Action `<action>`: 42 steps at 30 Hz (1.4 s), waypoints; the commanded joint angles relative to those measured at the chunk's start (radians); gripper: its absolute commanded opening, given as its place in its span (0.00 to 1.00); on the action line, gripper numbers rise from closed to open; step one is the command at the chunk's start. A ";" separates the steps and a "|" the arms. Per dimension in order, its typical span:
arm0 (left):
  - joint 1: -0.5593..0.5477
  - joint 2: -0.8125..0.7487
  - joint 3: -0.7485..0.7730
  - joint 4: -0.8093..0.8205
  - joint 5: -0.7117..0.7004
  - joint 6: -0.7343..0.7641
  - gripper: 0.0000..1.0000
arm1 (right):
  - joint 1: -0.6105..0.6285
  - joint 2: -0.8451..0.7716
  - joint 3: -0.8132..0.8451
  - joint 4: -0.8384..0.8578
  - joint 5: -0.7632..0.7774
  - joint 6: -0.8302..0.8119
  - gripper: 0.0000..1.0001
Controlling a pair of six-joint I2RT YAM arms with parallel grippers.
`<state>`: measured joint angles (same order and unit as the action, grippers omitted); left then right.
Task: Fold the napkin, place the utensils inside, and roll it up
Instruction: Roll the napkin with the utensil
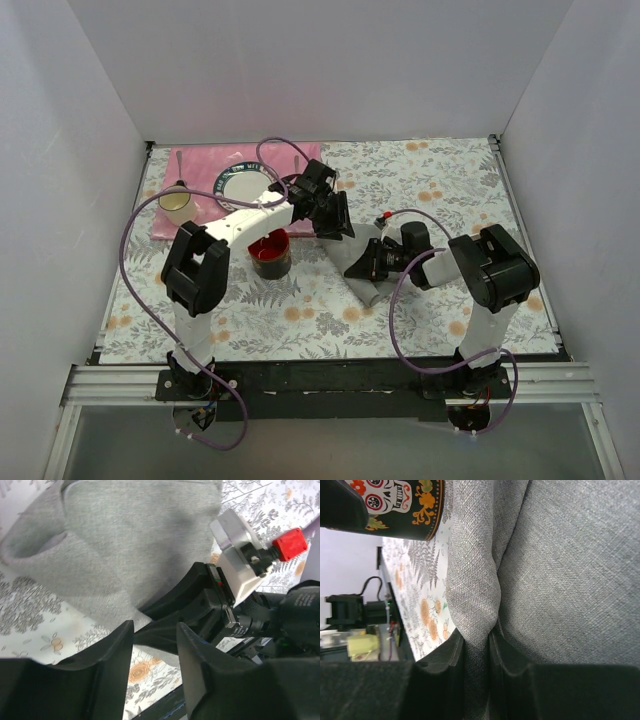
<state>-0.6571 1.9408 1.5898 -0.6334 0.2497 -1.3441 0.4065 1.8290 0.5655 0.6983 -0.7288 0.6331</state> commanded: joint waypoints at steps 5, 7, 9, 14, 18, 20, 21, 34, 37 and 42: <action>0.007 0.072 -0.031 0.155 0.034 0.031 0.29 | -0.026 0.090 -0.088 -0.160 -0.047 0.034 0.01; 0.014 0.102 -0.031 0.150 -0.006 0.039 0.26 | -0.032 0.079 -0.087 -0.195 -0.034 0.019 0.01; 0.028 0.136 -0.043 0.149 -0.007 0.043 0.24 | -0.035 0.055 -0.075 -0.239 -0.014 -0.022 0.01; 0.042 0.156 -0.106 0.210 -0.055 0.059 0.21 | -0.035 -0.008 -0.029 -0.399 0.029 -0.105 0.08; 0.050 0.210 -0.097 0.225 -0.049 0.075 0.17 | -0.035 -0.092 0.030 -0.602 0.118 -0.208 0.24; 0.050 0.218 -0.097 0.222 -0.053 0.080 0.10 | -0.035 -0.163 0.063 -0.695 0.167 -0.274 0.33; 0.050 0.218 -0.100 0.225 -0.056 0.082 0.10 | -0.035 -0.186 0.073 -0.776 0.211 -0.289 0.41; 0.051 0.231 -0.116 0.247 -0.047 0.094 0.01 | -0.035 -0.327 0.093 -0.981 0.391 -0.392 0.51; 0.047 0.215 -0.085 0.212 -0.067 0.125 0.01 | -0.035 -0.306 0.108 -0.962 0.407 -0.392 0.42; 0.019 0.112 0.018 0.130 -0.125 0.148 0.28 | -0.037 -0.202 0.123 -0.892 0.347 -0.378 0.20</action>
<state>-0.6216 2.1452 1.5391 -0.4023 0.2417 -1.2514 0.3767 1.5345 0.6960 -0.1577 -0.4576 0.2707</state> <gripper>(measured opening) 0.184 0.309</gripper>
